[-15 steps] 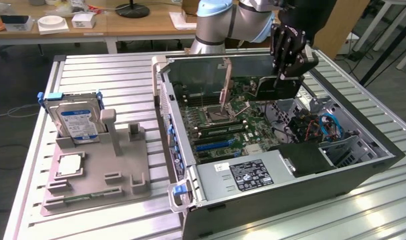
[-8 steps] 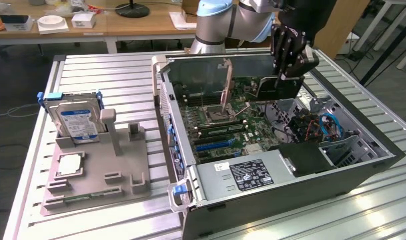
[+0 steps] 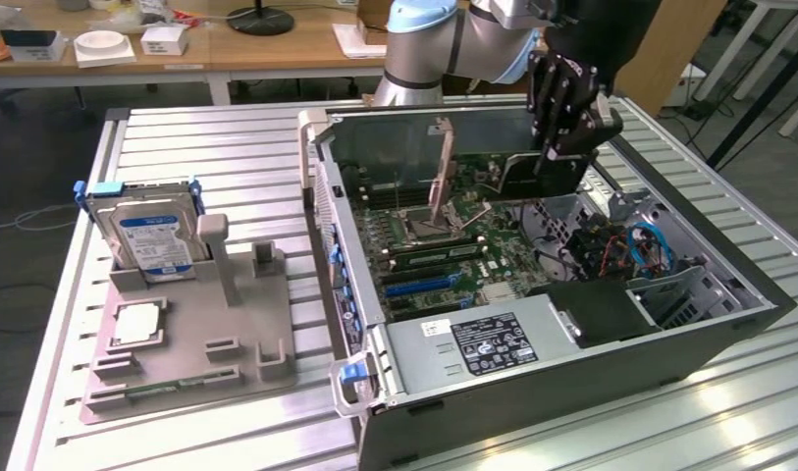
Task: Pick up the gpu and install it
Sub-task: 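Insert the gpu into the slot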
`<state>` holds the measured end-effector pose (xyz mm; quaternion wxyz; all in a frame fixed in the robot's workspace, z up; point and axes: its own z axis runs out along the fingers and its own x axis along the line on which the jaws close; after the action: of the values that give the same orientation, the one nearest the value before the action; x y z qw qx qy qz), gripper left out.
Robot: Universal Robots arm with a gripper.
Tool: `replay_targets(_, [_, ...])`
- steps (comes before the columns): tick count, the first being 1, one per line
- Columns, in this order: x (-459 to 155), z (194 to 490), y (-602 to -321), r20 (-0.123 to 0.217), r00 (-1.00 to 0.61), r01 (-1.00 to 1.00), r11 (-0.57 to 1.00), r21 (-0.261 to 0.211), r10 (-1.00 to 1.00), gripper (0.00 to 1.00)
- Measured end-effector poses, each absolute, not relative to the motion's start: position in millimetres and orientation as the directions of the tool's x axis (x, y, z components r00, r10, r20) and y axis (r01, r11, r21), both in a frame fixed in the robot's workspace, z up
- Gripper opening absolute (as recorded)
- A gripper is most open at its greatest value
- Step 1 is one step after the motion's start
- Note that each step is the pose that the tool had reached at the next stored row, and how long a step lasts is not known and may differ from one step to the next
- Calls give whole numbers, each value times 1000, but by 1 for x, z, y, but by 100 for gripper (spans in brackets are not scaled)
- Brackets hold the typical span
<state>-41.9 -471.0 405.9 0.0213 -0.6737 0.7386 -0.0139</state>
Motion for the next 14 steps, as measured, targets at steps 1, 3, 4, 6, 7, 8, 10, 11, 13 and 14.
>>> replay_targets(1, [-42, 406, -471, -16, -88, -995, 88, -45, -996, 26])
replay_targets(3, [-42, 405, -471, -23, -87, -995, 88, -45, -996, 26])
replay_targets(4, [-42, 405, -471, -23, -87, -995, 88, -44, -996, 26])
replay_targets(6, [-42, 405, -471, -26, -86, -995, 88, -44, -996, 26])
replay_targets(7, [-42, 405, -471, -30, -86, -995, 88, -44, -996, 26])
replay_targets(8, [-42, 404, -471, -34, -86, -995, 88, -43, -996, 26])
replay_targets(10, [-42, 403, -471, -43, -86, -995, 88, -43, -995, 26])
replay_targets(11, [-42, 403, -471, -43, -87, -995, 88, -43, -995, 26])
replay_targets(13, [-42, 403, -471, -43, -87, -995, 88, -43, -995, 26])
replay_targets(14, [-42, 403, -471, -43, -86, -995, 88, -43, -995, 26])
